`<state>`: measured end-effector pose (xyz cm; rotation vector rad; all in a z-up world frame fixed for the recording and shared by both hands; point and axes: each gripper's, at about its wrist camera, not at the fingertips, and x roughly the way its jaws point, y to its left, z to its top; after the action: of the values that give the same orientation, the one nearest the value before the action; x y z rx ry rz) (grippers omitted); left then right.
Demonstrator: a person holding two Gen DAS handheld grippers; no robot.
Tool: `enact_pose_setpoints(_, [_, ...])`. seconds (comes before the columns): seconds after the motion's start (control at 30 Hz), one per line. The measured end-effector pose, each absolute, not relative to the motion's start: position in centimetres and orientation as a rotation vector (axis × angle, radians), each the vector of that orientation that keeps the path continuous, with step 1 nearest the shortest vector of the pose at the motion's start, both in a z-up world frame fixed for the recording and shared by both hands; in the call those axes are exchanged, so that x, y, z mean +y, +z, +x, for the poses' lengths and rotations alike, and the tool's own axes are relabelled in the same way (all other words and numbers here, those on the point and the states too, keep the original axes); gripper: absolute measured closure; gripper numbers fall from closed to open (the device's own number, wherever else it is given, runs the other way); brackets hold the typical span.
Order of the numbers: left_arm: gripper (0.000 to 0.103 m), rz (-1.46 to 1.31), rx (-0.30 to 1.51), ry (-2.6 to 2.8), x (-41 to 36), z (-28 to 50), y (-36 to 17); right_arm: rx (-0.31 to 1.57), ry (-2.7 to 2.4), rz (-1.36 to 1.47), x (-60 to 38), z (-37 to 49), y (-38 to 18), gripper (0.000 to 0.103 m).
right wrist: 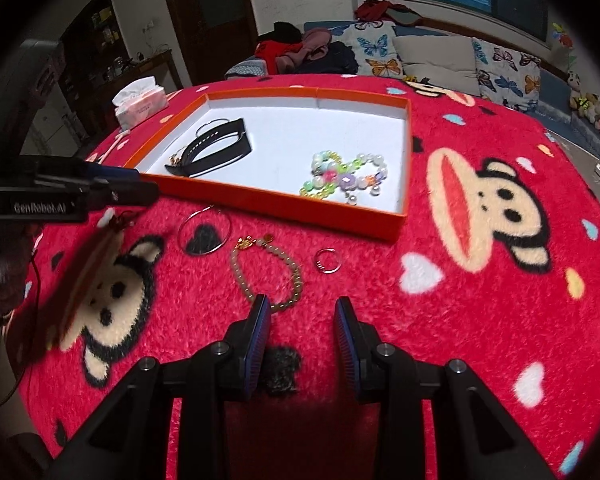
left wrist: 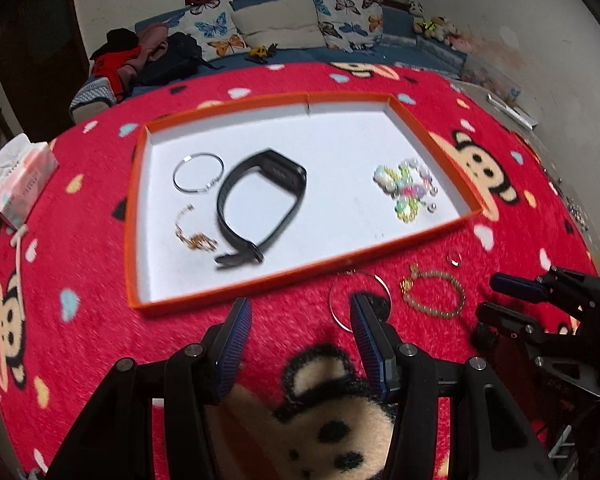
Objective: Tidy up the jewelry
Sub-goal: 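Move the left tool to the large silver hoop while the right approaches the brown bead bracelet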
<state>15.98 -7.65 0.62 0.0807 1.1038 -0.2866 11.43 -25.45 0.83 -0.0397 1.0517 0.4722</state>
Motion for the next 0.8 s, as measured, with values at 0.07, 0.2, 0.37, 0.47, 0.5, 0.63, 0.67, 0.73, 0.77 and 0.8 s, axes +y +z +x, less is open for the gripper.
enact_pose_setpoints(0.07, [0.048,0.086,1.116,-0.297,-8.0,15.9,0.0,1.055,0.484,-0.042,-25.1,11.4,0.6,0.066])
enact_pose_setpoints(0.2, [0.048,0.115,1.122,-0.325,-9.0,15.9,-0.7,1.06,0.498,-0.032,-25.1,11.3,0.4,0.066])
enact_pose_setpoints(0.37, [0.048,0.17,1.129,-0.383,-10.9,15.9,-1.5,1.063,0.501,-0.017,-25.2,11.3,0.1,0.066])
enact_pose_setpoints(0.47, [0.048,0.205,1.133,-0.404,-12.0,16.2,-1.9,1.066,0.505,-0.01,-25.3,11.4,-0.1,0.066])
enact_pose_setpoints(0.5, [0.048,0.214,1.132,-0.405,-12.3,16.4,-2.1,1.066,0.508,-0.01,-25.3,11.3,-0.1,0.066])
enact_pose_setpoints(0.63, [0.048,0.216,1.142,-0.405,-12.9,17.1,-2.5,1.066,0.518,-0.007,-25.4,11.4,-0.2,0.066])
enact_pose_setpoints(0.67, [0.048,0.218,1.144,-0.406,-13.2,17.2,-2.6,1.066,0.519,-0.004,-25.5,11.4,-0.3,0.066])
enact_pose_setpoints(0.73, [0.048,0.233,1.147,-0.401,-13.6,17.4,-2.9,1.065,0.522,0.001,-25.6,11.5,-0.3,0.066])
enact_pose_setpoints(0.77, [0.048,0.238,1.147,-0.397,-13.8,17.5,-3.0,1.065,0.523,0.004,-25.6,11.5,-0.4,0.066])
enact_pose_setpoints(0.8, [0.048,0.243,1.147,-0.393,-14.0,17.6,-3.1,1.064,0.525,0.006,-25.6,11.5,-0.4,0.066])
